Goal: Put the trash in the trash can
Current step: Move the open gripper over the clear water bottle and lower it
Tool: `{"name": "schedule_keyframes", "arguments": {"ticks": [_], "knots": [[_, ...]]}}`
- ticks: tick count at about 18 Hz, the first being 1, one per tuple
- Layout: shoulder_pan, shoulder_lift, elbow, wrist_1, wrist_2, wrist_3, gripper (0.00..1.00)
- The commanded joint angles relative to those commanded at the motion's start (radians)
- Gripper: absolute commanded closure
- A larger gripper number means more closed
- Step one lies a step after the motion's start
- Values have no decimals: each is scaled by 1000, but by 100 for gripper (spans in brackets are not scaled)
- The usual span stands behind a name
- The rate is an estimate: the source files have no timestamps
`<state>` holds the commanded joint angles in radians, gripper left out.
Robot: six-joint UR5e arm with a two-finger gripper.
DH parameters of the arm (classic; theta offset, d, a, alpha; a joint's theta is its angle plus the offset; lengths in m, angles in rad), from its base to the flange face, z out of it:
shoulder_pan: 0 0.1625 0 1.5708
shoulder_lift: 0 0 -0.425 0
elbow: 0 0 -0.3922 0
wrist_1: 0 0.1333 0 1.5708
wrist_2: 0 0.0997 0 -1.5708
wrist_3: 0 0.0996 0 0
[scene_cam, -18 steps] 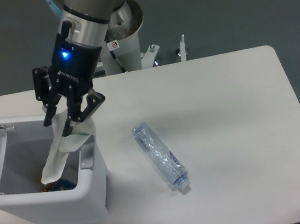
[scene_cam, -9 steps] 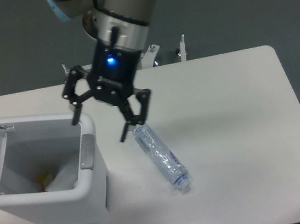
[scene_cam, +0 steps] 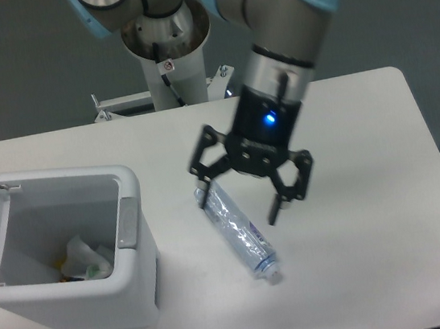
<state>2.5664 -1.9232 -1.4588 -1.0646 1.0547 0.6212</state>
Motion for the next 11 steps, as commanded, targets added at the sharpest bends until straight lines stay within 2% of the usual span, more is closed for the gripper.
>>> {"name": "schedule_keyframes", "arguments": {"ticks": [5, 11], "knots": [[-2, -91, 9, -20, 91, -3, 0], [-12, -140, 14, -72, 192, -3, 0]]}}
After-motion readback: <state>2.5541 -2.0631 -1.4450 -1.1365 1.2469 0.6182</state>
